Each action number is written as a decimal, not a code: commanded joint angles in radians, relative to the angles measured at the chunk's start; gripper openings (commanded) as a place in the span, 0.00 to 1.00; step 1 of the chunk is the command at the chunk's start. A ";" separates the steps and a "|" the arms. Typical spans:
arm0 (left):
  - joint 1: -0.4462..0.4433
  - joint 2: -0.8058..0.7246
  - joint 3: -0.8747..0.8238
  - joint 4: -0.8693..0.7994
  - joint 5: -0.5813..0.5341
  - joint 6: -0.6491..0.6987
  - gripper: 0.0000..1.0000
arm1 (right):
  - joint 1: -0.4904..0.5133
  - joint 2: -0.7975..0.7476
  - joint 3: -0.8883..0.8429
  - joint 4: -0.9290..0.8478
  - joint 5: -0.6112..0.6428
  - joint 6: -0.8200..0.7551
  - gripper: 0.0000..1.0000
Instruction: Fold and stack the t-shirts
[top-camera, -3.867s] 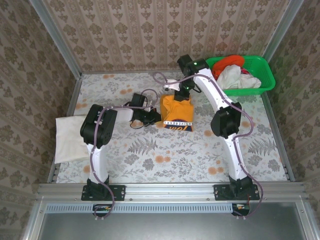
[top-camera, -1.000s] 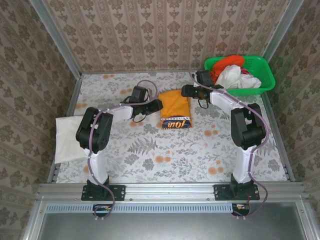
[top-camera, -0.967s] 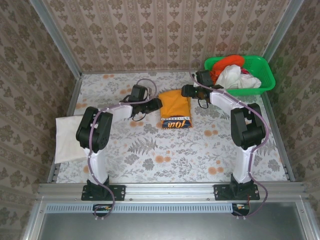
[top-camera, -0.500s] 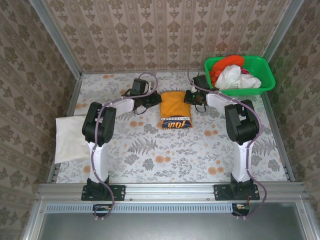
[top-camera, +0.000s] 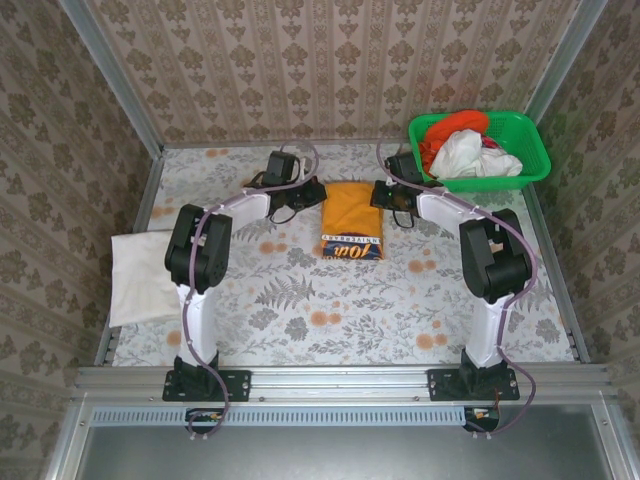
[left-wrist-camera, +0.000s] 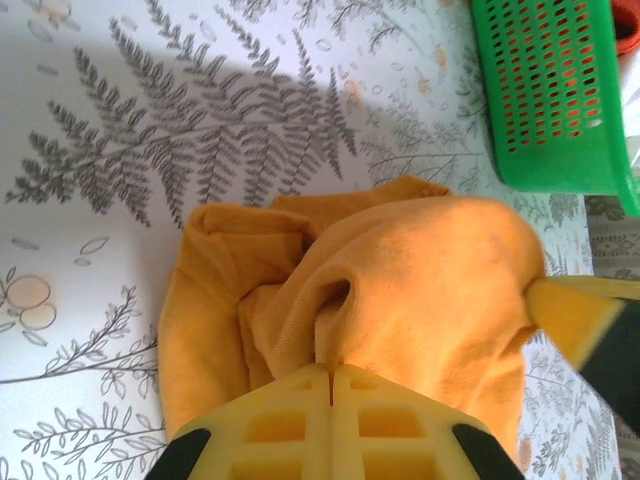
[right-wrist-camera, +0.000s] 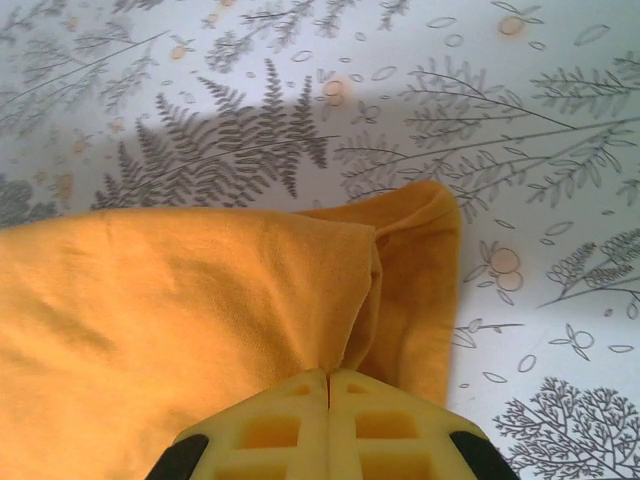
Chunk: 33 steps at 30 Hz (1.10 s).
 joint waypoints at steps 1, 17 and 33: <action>0.003 0.057 0.067 -0.064 0.000 0.031 0.00 | -0.004 0.056 0.010 -0.066 0.080 0.075 0.00; -0.001 0.073 0.022 -0.006 -0.021 0.033 0.61 | -0.011 -0.024 -0.063 0.035 0.032 0.092 0.38; -0.008 -0.075 -0.212 0.144 -0.007 0.020 1.00 | -0.013 -0.007 -0.169 0.117 -0.163 0.132 0.76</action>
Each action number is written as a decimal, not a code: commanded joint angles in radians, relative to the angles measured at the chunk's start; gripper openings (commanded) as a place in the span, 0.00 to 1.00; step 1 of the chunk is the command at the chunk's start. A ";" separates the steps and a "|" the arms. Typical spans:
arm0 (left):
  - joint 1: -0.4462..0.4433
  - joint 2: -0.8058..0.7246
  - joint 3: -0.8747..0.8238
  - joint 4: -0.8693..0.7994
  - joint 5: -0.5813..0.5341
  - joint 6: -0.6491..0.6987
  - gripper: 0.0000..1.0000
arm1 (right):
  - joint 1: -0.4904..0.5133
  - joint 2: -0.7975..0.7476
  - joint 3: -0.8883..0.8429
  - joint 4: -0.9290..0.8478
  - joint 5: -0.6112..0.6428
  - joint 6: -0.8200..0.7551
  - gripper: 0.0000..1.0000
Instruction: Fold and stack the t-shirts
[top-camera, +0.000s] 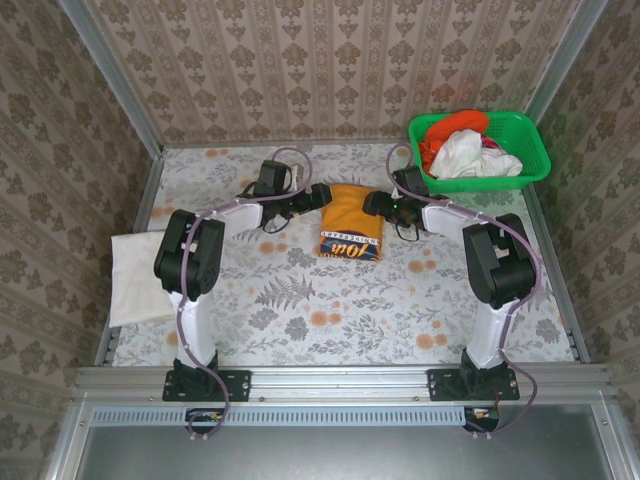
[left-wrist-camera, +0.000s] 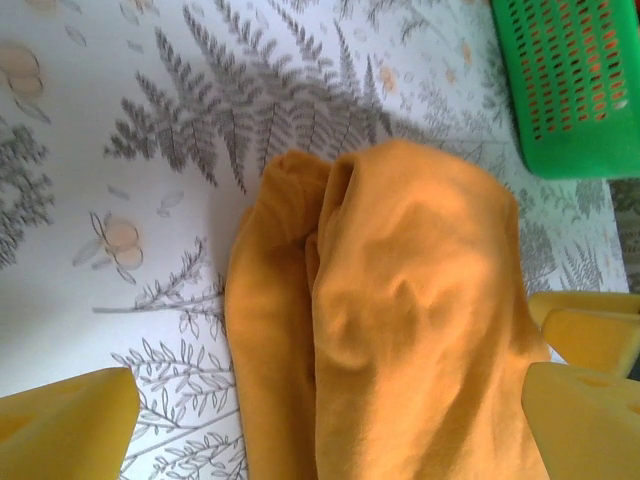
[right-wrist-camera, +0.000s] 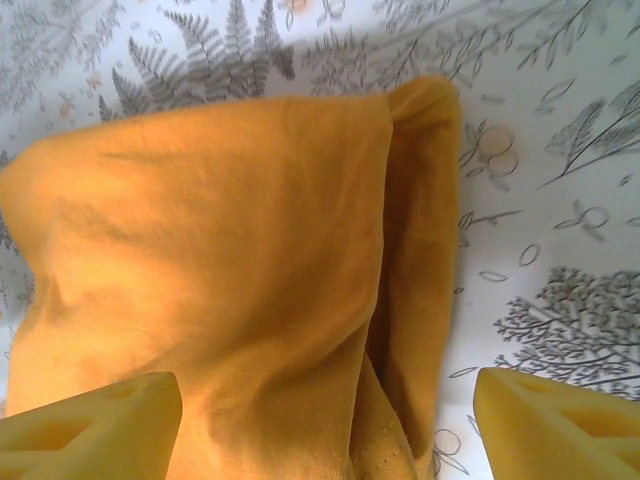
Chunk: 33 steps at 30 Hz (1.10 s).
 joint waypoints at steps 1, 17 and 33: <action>-0.017 0.028 -0.010 0.031 0.022 -0.020 1.00 | -0.002 0.056 0.006 0.015 -0.070 0.018 0.74; -0.152 0.153 0.092 -0.076 -0.016 -0.050 0.83 | 0.000 0.148 0.011 0.054 -0.158 0.045 0.50; -0.179 0.202 0.107 0.034 0.015 -0.112 0.05 | 0.008 0.129 -0.004 0.082 -0.197 0.057 0.48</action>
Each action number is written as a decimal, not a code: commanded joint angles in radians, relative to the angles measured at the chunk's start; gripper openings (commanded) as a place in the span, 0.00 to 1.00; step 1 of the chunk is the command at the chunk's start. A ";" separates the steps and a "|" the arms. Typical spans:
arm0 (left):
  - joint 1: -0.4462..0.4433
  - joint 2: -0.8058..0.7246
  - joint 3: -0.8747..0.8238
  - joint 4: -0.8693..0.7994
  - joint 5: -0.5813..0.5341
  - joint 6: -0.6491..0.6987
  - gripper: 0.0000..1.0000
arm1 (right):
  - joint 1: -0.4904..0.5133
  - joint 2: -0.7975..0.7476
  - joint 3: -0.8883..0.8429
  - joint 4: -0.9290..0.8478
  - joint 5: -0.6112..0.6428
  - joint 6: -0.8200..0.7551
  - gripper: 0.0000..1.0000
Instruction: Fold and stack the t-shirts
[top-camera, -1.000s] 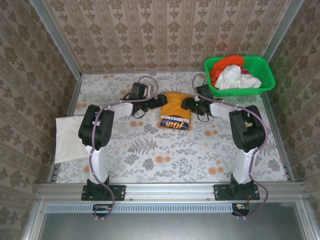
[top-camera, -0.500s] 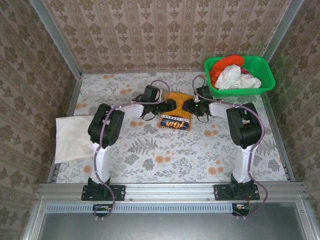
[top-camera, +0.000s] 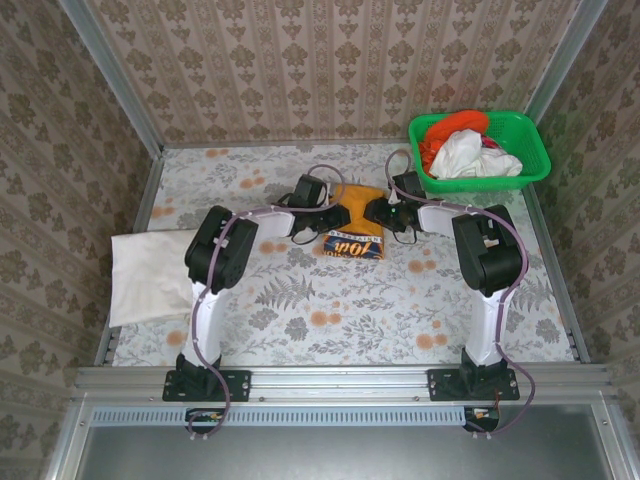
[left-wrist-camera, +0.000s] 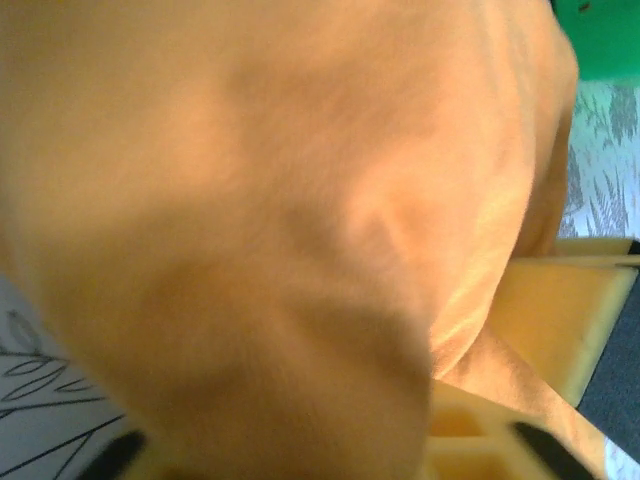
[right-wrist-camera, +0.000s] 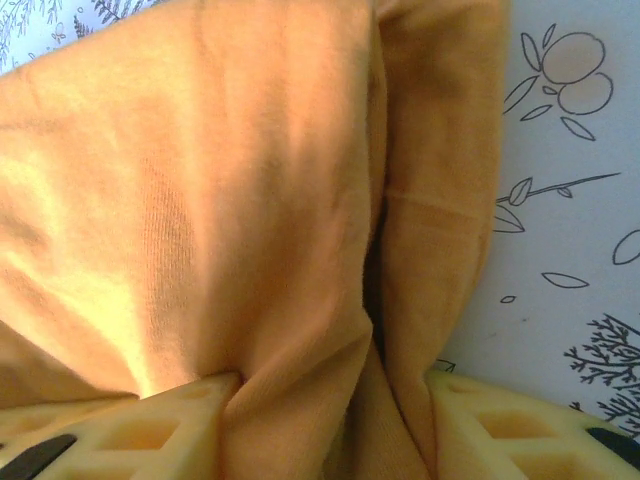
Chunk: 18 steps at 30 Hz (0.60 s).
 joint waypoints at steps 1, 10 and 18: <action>-0.018 0.027 -0.003 0.013 0.031 -0.016 0.00 | 0.021 0.013 -0.021 0.014 -0.066 0.003 0.47; 0.017 -0.114 -0.060 -0.185 -0.018 0.282 0.00 | 0.028 -0.122 -0.116 0.144 -0.065 -0.137 1.00; 0.088 -0.266 -0.082 -0.561 -0.165 0.532 0.00 | 0.093 -0.235 -0.242 0.330 -0.126 -0.292 1.00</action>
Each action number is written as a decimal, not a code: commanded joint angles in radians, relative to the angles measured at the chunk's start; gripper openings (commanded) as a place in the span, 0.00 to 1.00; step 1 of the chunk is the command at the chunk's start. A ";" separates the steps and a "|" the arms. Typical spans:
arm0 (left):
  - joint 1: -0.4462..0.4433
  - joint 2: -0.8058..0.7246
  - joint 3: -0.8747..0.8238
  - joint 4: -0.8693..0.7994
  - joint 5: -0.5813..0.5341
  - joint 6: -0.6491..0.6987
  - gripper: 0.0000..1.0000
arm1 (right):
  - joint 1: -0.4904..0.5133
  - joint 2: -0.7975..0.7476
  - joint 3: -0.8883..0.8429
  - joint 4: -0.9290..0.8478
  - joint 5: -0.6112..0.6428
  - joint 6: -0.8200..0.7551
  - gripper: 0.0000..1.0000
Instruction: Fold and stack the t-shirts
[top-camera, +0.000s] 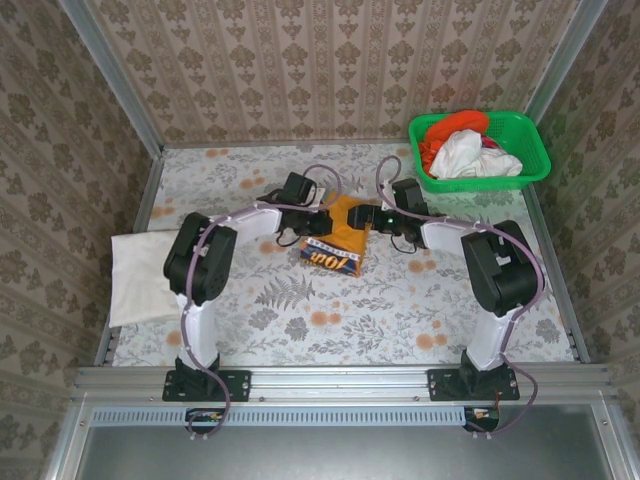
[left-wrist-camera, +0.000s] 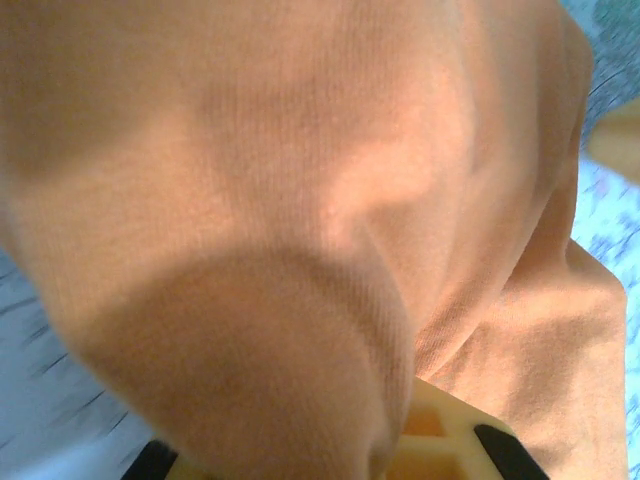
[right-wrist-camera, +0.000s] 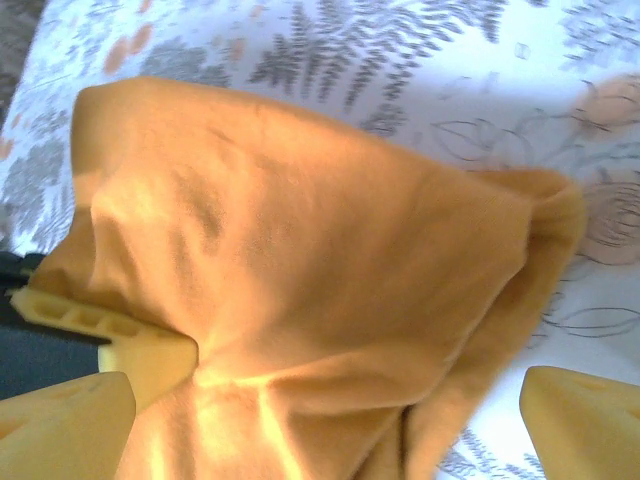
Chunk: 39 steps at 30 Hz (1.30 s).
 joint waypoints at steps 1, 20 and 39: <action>0.062 -0.098 -0.032 -0.222 -0.083 0.161 0.00 | 0.042 -0.052 -0.038 0.122 -0.059 -0.100 1.00; 0.363 -0.434 -0.122 -0.598 -0.158 0.464 0.00 | 0.379 -0.075 -0.020 0.293 -0.119 -0.414 1.00; 0.799 -0.691 -0.117 -0.881 -0.144 0.659 0.00 | 0.396 0.012 0.214 0.087 -0.171 -0.411 1.00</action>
